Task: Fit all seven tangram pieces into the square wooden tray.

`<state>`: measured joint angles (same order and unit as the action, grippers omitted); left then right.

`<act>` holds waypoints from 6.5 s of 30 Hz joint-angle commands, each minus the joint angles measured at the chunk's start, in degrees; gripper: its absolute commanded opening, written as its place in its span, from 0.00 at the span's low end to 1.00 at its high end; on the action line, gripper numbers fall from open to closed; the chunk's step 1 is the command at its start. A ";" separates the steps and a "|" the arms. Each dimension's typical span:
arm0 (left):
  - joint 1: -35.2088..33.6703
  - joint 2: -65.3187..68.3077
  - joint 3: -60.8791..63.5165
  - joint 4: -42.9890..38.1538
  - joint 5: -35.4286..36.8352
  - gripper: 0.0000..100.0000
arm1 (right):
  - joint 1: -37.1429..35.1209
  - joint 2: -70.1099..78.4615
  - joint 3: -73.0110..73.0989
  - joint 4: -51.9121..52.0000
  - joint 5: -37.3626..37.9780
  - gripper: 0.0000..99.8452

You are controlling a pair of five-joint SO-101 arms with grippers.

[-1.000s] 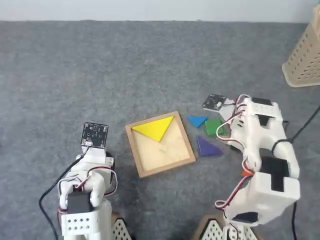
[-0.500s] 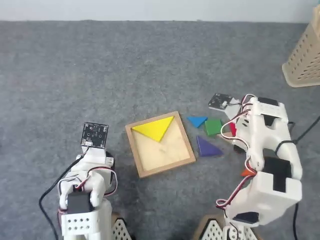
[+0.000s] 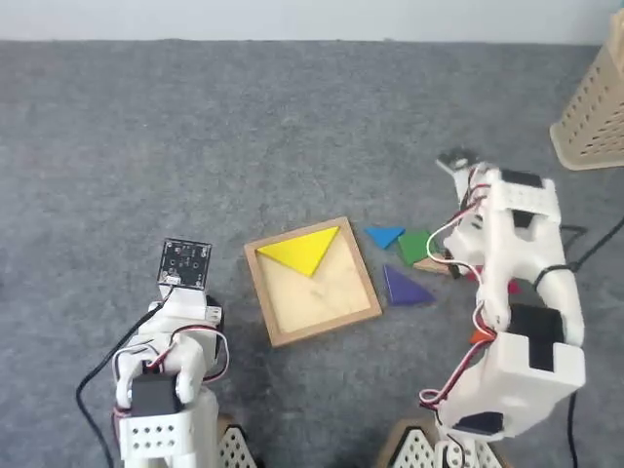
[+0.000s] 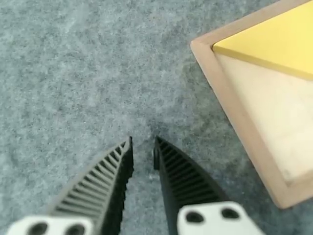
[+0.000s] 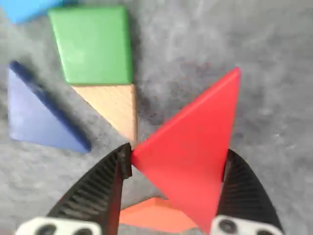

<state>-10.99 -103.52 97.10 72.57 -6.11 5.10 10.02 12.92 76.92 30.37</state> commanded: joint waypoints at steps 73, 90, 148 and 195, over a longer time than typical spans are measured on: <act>0.09 -1.23 -0.57 0.00 0.44 0.07 | 7.96 -36.79 20.40 11.47 -6.24 0.06; 0.09 -1.23 -0.57 0.00 0.44 0.07 | 15.34 -26.15 35.25 -7.16 -21.01 0.21; 0.09 -1.23 -0.57 0.00 0.44 0.07 | -40.04 -2.68 -5.01 0.48 -21.71 0.01; 0.09 -1.23 -0.57 0.00 0.44 0.07 | -49.45 -13.76 19.69 -30.02 -24.18 0.02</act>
<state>-10.99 -103.52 97.10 72.57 -6.11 -42.02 0.35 32.88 47.91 6.73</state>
